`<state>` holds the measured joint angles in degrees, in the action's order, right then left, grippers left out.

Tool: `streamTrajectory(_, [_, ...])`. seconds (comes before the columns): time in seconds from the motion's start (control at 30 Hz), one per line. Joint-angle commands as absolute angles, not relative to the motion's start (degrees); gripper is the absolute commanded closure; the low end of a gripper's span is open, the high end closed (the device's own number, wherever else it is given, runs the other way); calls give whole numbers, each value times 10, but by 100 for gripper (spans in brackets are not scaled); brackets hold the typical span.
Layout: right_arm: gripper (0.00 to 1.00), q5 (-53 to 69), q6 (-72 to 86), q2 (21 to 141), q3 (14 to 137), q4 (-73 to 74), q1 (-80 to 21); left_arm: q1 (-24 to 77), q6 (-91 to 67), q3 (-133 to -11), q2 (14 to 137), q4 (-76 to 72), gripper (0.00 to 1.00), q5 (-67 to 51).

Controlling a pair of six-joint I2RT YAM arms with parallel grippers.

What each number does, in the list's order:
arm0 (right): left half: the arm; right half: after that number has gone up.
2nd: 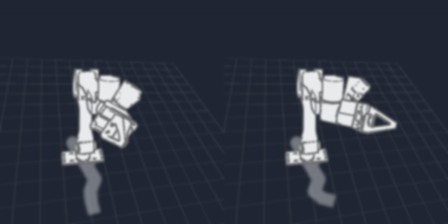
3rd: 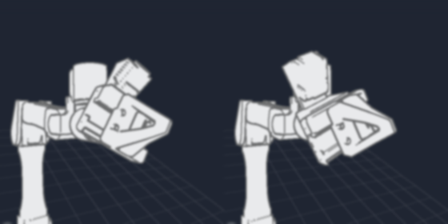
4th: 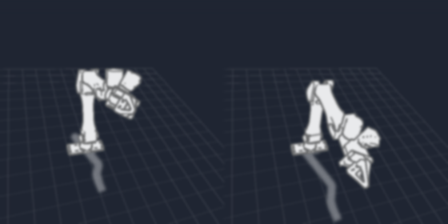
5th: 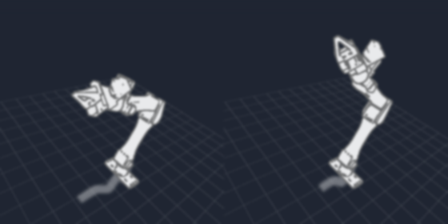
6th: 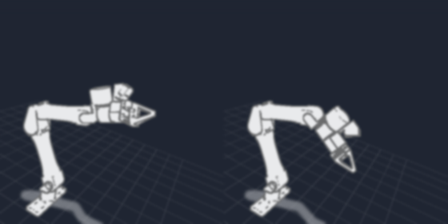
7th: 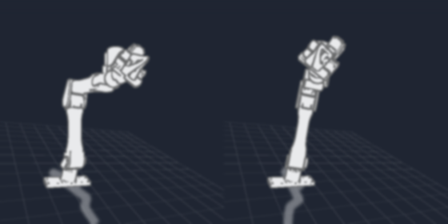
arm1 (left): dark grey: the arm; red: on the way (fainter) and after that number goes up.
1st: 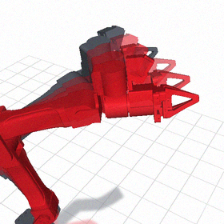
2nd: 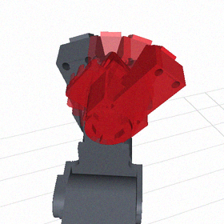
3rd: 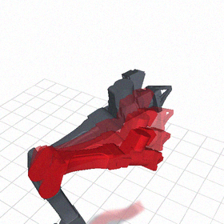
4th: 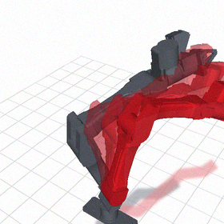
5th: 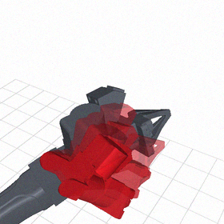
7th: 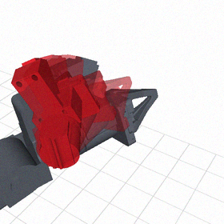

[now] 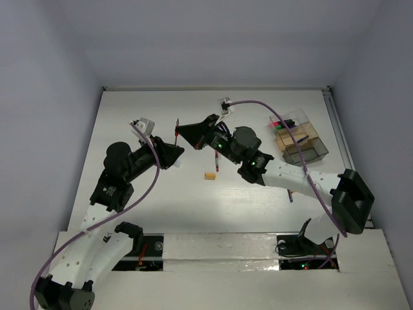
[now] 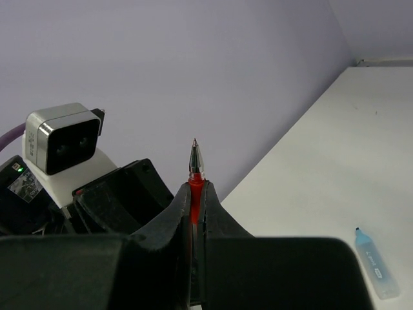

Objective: Sort the stationery into containers
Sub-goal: Close the pen cap on the pen.

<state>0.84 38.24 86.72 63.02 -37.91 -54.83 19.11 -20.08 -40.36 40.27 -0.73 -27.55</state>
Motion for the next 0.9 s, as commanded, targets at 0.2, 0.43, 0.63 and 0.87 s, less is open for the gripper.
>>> streamTrajectory(0.2, [100,4,381,865,628,-409,-552,187,-196,-400,399,-28,100,-276])
streamTrajectory(0.43, [63,-19,351,855,642,-342,-552,187,-187,-403,396,-22,100,-273])
streamTrajectory(0.63, [40,-65,318,816,630,-295,-552,187,-184,-405,393,-19,100,-272])
streamTrajectory(0.87, [46,-132,298,748,602,-214,-507,187,-180,-407,388,-11,100,-259])
